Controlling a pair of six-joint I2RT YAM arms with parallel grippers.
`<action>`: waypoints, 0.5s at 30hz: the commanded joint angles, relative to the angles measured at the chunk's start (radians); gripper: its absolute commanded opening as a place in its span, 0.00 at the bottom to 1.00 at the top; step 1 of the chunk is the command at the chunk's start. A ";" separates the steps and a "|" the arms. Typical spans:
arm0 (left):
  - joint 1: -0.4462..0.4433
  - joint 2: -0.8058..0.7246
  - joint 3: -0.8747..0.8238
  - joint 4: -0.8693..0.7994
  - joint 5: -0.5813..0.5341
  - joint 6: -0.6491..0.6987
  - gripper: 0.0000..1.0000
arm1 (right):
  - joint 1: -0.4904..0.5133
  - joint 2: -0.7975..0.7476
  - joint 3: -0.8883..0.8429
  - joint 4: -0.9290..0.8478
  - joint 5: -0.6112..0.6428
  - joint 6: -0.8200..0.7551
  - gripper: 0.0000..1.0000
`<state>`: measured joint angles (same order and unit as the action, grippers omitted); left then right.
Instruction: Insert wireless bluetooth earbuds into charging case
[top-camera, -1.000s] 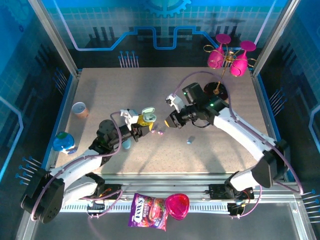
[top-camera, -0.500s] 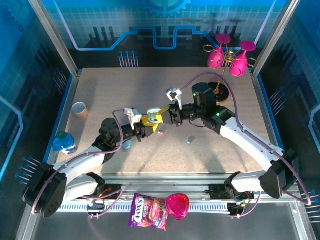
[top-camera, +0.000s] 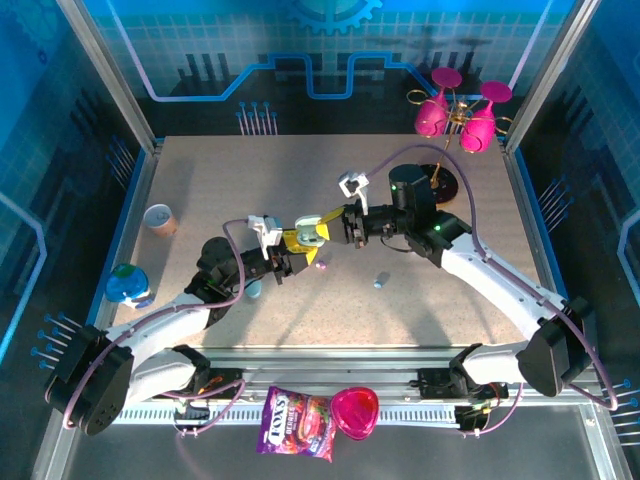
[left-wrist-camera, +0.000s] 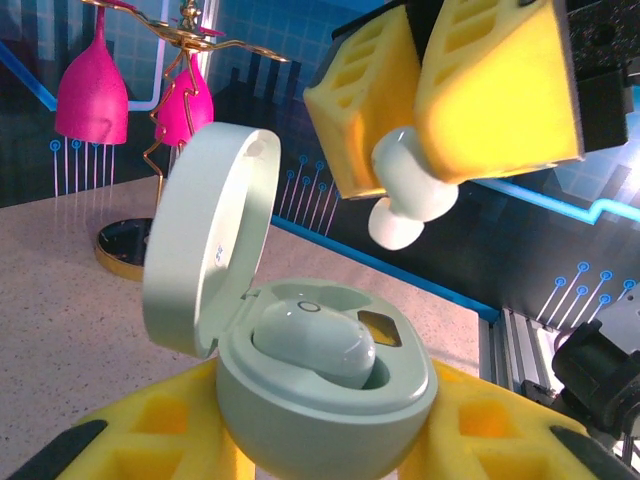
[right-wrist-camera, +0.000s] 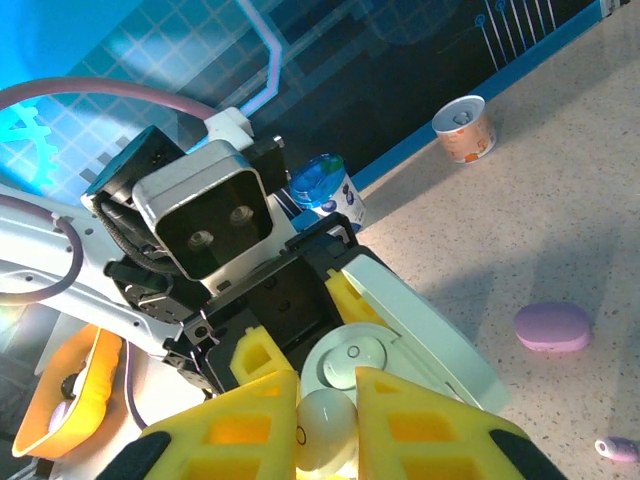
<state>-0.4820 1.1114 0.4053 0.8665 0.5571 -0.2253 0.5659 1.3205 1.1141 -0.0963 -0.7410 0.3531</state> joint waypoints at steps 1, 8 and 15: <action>-0.008 -0.022 0.036 0.048 0.030 -0.021 0.23 | -0.011 0.012 -0.011 -0.008 -0.009 -0.024 0.17; -0.011 -0.017 0.040 0.076 0.027 -0.040 0.23 | -0.011 0.023 -0.024 -0.001 -0.003 -0.026 0.17; -0.014 -0.009 0.046 0.092 0.022 -0.046 0.23 | -0.012 0.034 -0.028 0.001 -0.005 -0.025 0.17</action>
<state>-0.4892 1.1110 0.4110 0.8997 0.5606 -0.2604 0.5659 1.3415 1.0969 -0.0952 -0.7410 0.3435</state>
